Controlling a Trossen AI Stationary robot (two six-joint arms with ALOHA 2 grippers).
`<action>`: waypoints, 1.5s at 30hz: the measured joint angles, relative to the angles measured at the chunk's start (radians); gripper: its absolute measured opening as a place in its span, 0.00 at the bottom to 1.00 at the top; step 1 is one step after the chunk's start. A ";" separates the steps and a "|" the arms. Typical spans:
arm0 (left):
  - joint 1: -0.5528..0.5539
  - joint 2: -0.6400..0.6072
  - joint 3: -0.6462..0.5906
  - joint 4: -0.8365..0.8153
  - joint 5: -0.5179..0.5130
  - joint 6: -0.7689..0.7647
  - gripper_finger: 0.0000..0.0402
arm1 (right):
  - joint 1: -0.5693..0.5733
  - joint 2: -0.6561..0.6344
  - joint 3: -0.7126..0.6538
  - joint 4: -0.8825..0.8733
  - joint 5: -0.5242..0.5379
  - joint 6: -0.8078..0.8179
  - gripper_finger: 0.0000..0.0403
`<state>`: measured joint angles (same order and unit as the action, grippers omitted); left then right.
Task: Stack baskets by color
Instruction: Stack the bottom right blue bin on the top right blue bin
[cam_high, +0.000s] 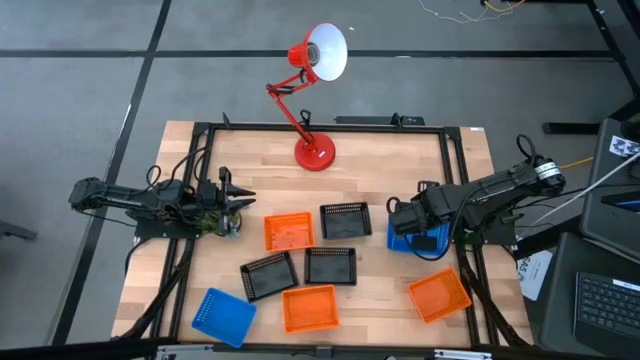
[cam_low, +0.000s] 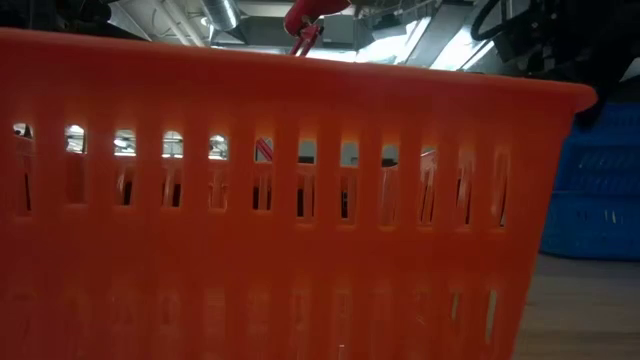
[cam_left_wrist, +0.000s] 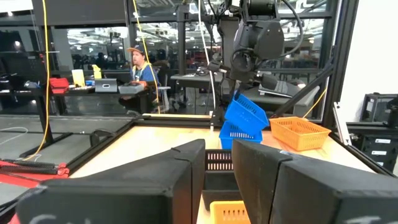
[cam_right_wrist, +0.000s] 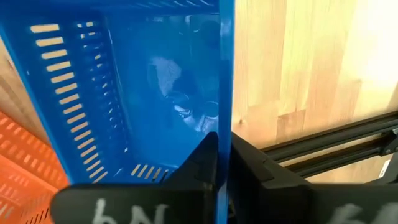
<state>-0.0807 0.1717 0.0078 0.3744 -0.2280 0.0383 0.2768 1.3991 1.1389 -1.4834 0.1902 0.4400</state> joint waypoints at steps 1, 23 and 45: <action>0.000 0.000 0.000 0.000 0.000 0.000 0.18 | 0.000 0.000 0.000 0.000 -0.001 0.000 0.07; 0.000 0.000 0.000 0.000 0.000 0.000 0.18 | -0.001 0.000 0.000 0.046 -0.061 -0.004 0.09; 0.000 0.000 0.000 0.000 0.000 -0.001 0.18 | -0.026 0.001 0.000 0.053 -0.061 -0.001 0.09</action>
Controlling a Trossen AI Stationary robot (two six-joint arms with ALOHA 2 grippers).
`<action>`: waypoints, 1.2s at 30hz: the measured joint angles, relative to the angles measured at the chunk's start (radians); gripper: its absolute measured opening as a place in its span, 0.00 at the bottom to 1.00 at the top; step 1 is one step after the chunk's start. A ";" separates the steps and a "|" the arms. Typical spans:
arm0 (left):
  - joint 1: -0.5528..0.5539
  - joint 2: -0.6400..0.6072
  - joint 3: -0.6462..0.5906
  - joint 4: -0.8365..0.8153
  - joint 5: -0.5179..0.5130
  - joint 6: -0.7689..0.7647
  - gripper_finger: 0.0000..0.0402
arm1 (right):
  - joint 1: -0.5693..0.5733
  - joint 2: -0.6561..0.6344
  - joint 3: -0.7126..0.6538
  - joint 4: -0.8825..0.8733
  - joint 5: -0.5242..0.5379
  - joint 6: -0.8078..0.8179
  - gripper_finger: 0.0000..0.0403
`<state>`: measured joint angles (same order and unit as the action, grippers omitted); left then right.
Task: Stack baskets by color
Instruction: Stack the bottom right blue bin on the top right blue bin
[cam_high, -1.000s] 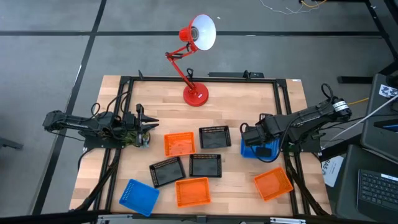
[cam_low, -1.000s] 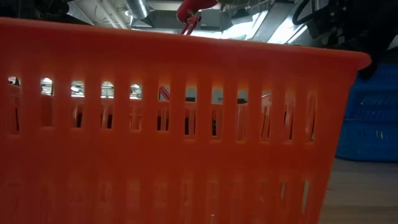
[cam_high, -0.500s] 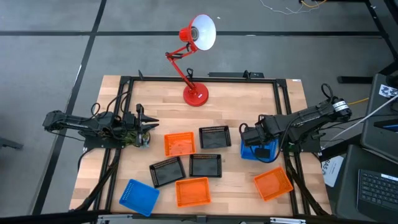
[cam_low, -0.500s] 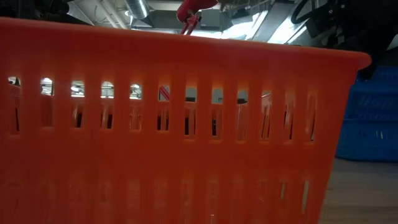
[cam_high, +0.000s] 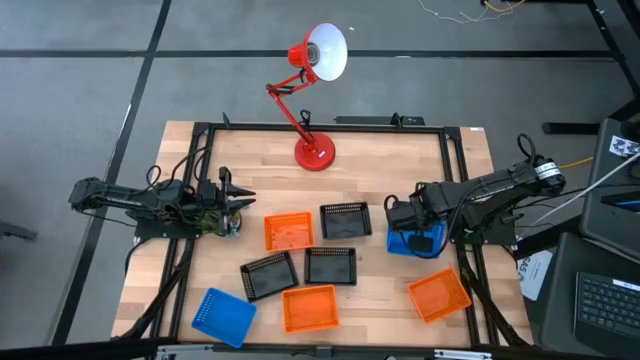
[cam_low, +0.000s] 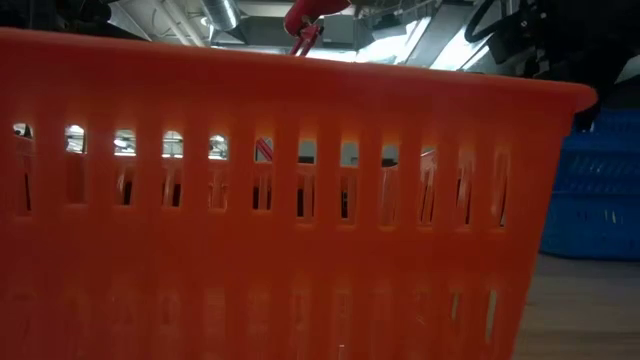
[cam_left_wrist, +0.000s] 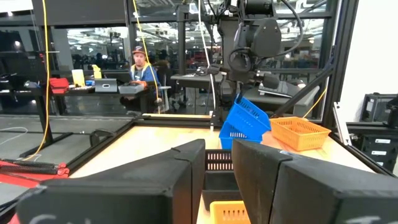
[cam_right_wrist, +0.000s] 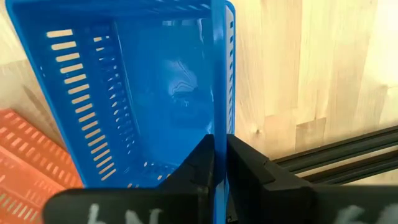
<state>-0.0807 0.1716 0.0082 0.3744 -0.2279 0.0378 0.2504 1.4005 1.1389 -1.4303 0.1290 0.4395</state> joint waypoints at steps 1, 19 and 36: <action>0.000 0.000 0.000 0.000 0.000 -0.003 0.18 | 0.000 0.001 0.000 0.000 -0.001 0.000 0.09; 0.000 0.000 0.000 0.000 0.001 -0.007 0.18 | 0.005 0.001 0.000 0.001 -0.002 -0.001 0.09; 0.000 0.000 0.000 0.000 0.001 -0.008 0.18 | 0.005 0.001 0.000 -0.013 0.001 -0.038 0.17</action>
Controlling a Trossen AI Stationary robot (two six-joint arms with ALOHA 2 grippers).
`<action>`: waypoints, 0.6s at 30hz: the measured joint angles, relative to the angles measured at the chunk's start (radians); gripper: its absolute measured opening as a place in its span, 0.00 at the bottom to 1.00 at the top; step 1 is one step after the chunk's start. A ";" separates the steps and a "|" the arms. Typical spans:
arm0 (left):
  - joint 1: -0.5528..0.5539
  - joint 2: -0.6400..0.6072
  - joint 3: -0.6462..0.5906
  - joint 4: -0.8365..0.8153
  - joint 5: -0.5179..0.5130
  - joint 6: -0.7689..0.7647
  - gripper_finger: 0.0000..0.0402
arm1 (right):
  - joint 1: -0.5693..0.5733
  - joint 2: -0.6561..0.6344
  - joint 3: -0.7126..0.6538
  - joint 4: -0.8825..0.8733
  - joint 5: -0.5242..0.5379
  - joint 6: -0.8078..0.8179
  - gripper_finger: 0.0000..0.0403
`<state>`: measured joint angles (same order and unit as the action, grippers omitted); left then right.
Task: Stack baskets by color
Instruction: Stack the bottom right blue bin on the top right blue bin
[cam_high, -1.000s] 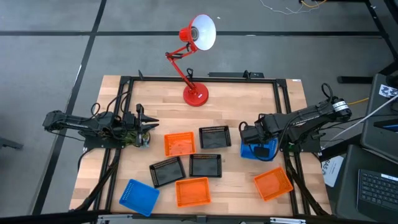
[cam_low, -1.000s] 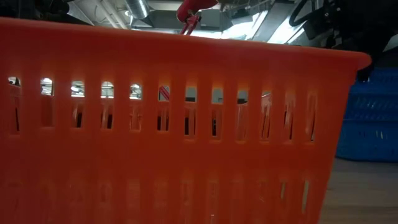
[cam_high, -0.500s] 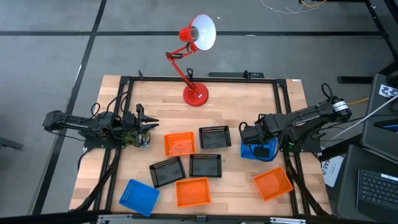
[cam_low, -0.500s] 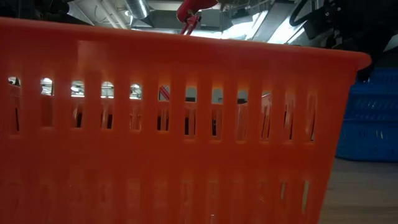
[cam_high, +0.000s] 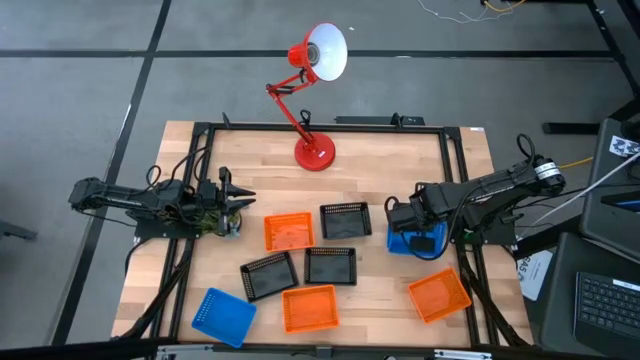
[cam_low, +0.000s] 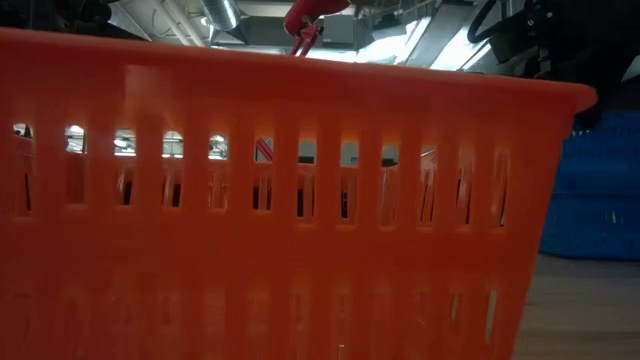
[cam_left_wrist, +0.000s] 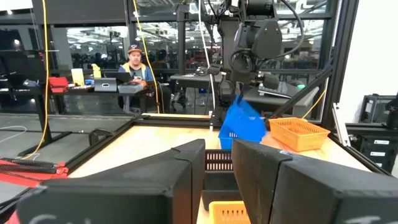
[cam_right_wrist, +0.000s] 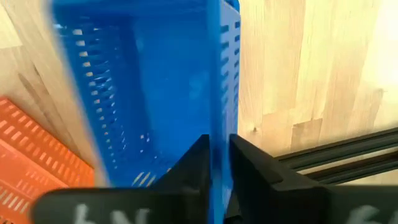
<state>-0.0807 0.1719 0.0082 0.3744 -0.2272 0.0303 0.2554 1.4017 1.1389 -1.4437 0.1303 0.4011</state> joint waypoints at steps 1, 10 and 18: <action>0.000 0.000 0.000 0.000 0.000 0.000 0.18 | 0.000 0.000 0.000 0.000 0.000 -0.004 0.20; 0.000 0.000 0.000 0.000 0.000 0.000 0.18 | 0.000 0.000 0.000 0.000 0.000 0.008 0.45; 0.000 0.000 0.000 0.000 0.000 0.000 0.18 | 0.005 0.000 0.020 -0.024 0.014 0.075 0.45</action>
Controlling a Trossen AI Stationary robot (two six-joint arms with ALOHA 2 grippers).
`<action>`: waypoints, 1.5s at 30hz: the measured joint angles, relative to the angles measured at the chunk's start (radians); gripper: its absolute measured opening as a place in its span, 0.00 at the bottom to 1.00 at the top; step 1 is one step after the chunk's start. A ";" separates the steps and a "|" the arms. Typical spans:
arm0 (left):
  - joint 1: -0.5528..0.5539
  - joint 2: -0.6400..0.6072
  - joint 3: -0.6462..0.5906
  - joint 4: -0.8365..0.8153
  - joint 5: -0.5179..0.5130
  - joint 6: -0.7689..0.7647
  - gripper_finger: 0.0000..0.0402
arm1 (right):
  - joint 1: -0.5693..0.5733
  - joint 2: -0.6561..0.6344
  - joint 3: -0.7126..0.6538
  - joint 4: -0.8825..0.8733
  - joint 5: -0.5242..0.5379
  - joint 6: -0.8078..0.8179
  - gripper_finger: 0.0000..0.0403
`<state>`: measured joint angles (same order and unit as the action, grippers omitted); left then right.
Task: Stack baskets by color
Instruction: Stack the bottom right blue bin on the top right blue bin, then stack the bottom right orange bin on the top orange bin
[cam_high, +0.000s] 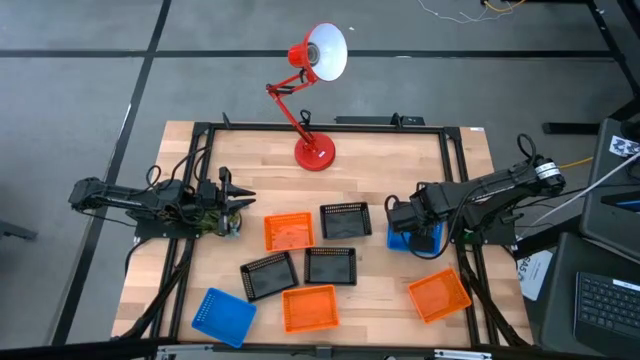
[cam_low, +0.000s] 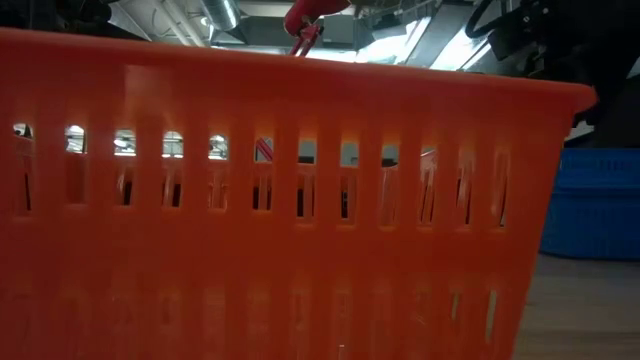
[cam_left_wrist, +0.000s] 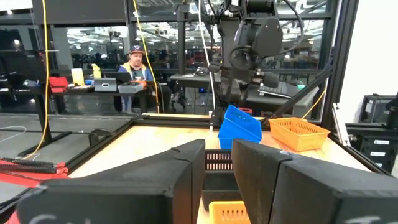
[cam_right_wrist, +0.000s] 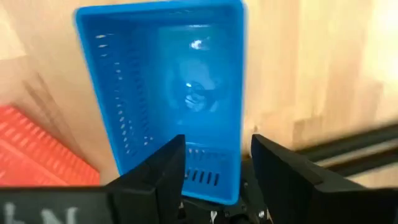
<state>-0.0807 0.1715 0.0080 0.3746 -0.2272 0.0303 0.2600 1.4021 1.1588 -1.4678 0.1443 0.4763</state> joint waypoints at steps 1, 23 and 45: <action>0.000 0.000 0.000 0.000 0.000 0.000 0.18 | 0.000 0.000 0.001 -0.015 0.019 0.045 0.45; 0.000 0.000 0.000 0.000 0.000 0.000 0.18 | 0.235 0.114 -0.082 -0.086 0.380 0.414 0.29; 0.000 0.000 0.000 0.000 0.000 0.000 0.18 | 0.243 0.161 0.063 -0.104 0.256 0.303 0.29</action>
<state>-0.0811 0.1716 0.0082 0.3748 -0.2269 0.0306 0.5033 1.5630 1.2220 -1.5721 0.4005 0.7797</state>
